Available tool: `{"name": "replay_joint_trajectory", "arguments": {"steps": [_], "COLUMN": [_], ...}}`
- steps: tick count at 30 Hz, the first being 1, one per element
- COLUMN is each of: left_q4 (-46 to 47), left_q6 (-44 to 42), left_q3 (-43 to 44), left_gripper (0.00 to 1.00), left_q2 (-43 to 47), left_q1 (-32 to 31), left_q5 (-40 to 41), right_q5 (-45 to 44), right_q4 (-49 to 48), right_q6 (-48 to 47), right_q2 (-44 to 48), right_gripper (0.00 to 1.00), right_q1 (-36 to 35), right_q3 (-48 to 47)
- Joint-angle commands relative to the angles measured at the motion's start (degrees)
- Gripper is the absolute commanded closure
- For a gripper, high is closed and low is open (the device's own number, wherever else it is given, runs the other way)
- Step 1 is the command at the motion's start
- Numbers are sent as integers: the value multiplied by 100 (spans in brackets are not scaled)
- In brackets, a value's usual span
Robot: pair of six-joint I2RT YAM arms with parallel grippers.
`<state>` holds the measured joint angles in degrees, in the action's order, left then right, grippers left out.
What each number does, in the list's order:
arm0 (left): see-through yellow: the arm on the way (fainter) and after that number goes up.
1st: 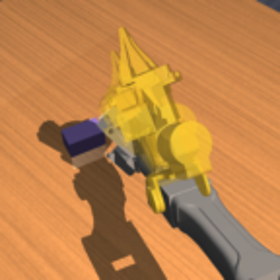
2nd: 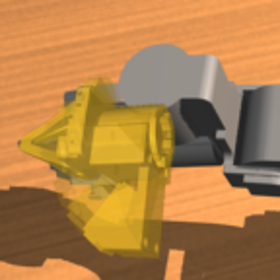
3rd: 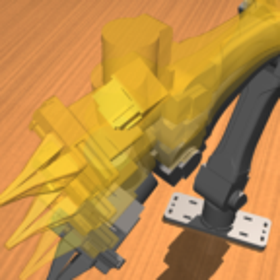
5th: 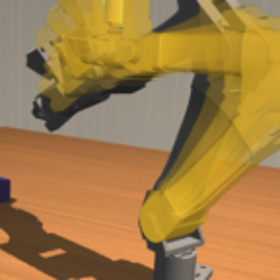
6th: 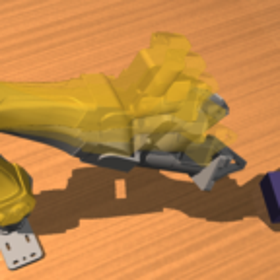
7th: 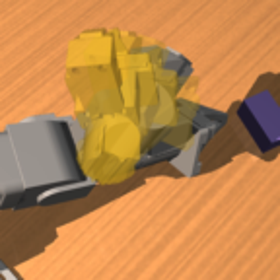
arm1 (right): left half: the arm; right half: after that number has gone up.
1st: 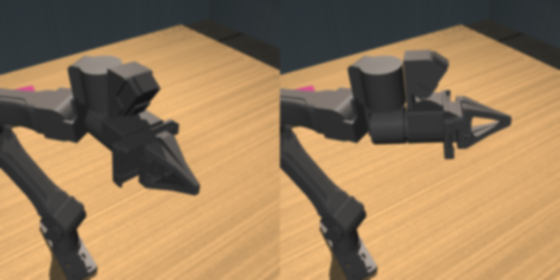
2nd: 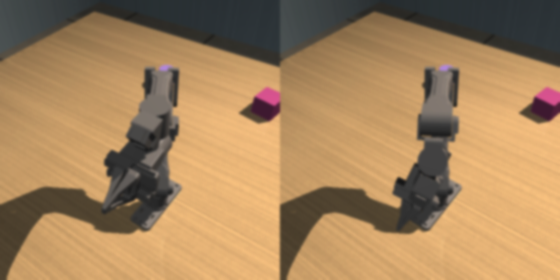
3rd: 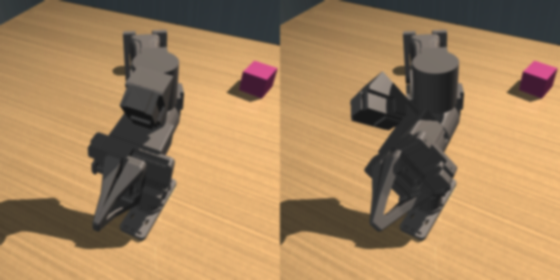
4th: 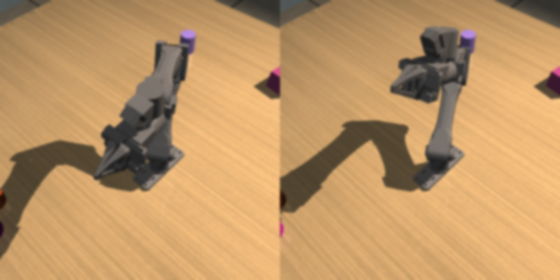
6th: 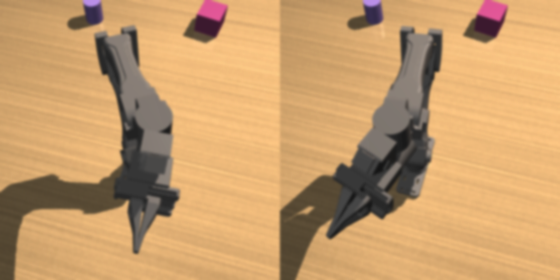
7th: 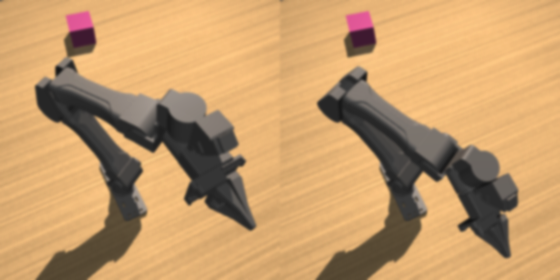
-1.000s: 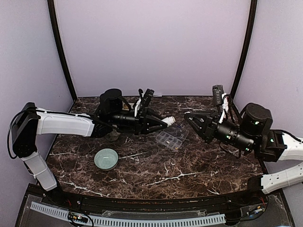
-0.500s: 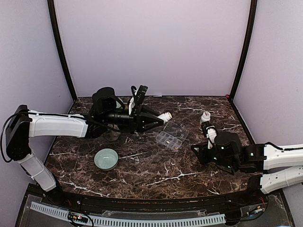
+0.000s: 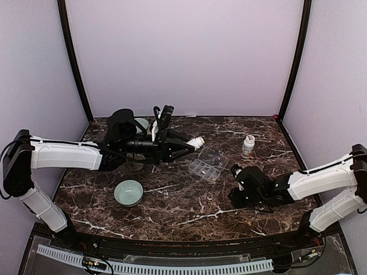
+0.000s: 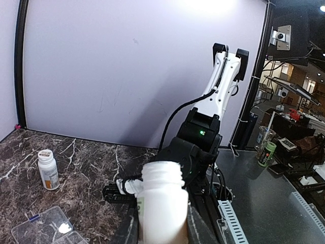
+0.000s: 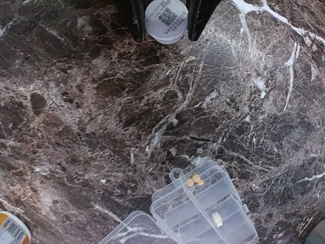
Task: Sort the pills into containers
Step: Place the lid of the pill bottle at the center of the board.
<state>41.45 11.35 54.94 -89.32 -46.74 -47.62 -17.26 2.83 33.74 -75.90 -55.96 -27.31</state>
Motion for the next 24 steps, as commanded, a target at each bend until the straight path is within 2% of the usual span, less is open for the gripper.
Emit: {"name": "replay_joint_trajectory", "arguments": {"steps": [1, 8, 15, 24], "left_q4": [277, 370, 464, 558], "left_q6": [-2, 1, 25, 79], "left_q3": [-156, -269, -355, -427], "left_gripper": [100, 100, 100, 100], "left_q2": [331, 384, 406, 466], "left_q1": [42, 69, 112, 163], "left_q5": [34, 34, 15, 15], "right_q5": [374, 538, 626, 447], "right_q4": [-196, -76, 64, 536], "right_q6": [55, 98, 64, 32], "right_q2": [-281, -511, -727, -556], "right_gripper": [89, 70, 63, 61], "right_q1": [75, 127, 138, 138], "right_q3": [-311, -450, -621, -899]}}
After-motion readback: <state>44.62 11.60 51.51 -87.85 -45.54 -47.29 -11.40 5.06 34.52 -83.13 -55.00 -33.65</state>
